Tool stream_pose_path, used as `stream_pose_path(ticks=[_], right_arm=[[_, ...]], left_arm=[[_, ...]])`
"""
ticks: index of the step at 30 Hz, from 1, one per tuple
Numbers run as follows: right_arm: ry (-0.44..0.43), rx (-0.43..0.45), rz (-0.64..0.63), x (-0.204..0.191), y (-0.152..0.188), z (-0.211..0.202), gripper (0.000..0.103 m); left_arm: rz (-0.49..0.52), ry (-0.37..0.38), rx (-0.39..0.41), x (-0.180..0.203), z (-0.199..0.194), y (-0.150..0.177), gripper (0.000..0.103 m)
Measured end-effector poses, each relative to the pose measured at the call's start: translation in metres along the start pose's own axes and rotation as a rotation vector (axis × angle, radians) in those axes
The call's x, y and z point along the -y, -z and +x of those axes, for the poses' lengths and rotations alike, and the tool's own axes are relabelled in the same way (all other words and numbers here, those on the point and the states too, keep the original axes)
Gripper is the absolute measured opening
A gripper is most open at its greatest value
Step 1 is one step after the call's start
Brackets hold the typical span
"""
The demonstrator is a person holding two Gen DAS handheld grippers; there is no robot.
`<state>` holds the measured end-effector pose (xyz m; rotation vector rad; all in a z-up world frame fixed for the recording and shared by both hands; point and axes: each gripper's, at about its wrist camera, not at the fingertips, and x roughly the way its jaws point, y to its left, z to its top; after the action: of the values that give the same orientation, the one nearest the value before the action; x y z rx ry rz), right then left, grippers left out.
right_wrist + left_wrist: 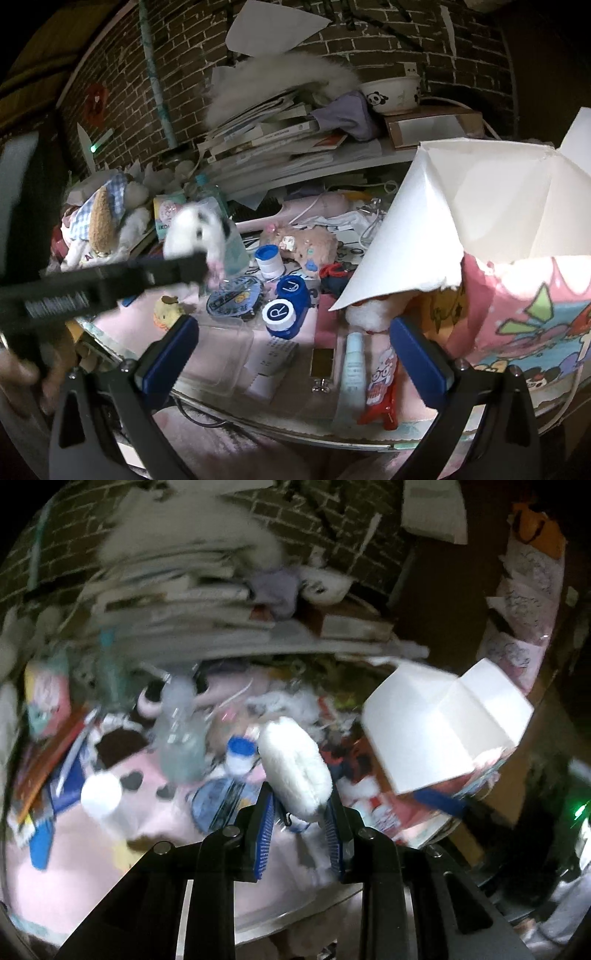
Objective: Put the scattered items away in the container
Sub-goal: 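Carry the panda plush into the white box and open the left tool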
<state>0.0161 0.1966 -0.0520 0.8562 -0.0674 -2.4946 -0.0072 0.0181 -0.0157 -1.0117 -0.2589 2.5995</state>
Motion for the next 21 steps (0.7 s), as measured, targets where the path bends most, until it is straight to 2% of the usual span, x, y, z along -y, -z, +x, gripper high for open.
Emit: stream_pose_path(ticks=[3, 6, 10, 13, 17, 21], right_arm=[[-0.002, -0.006, -0.008, -0.001, -0.001, -0.001, 0.103], [0.007, -0.004, 0.002, 0.003, -0.001, -0.003, 0.103], [0.035, 0.004, 0.018, 0.009, -0.002, -0.008, 0.103], [0.081, 0.024, 0.021, 0.015, -0.002, -0.014, 0.103], [0.065, 0.015, 0.034, 0.024, 0.0, -0.016, 0.103], [0.097, 0.007, 0.017, 0.023, 0.002, -0.015, 0.103]], left_arm=[[0.04, 0.057, 0.007, 0.017, -0.004, -0.019, 0.021], [0.103, 0.147, -0.007, 0.044, 0.0, -0.044, 0.021], [0.191, 0.241, -0.054, 0.088, 0.014, -0.071, 0.021], [0.246, 0.271, -0.112, 0.118, 0.031, -0.086, 0.021], [0.283, 0.31, -0.189, 0.145, 0.054, -0.095, 0.021], [0.315, 0.32, -0.269, 0.166, 0.079, -0.097, 0.021]])
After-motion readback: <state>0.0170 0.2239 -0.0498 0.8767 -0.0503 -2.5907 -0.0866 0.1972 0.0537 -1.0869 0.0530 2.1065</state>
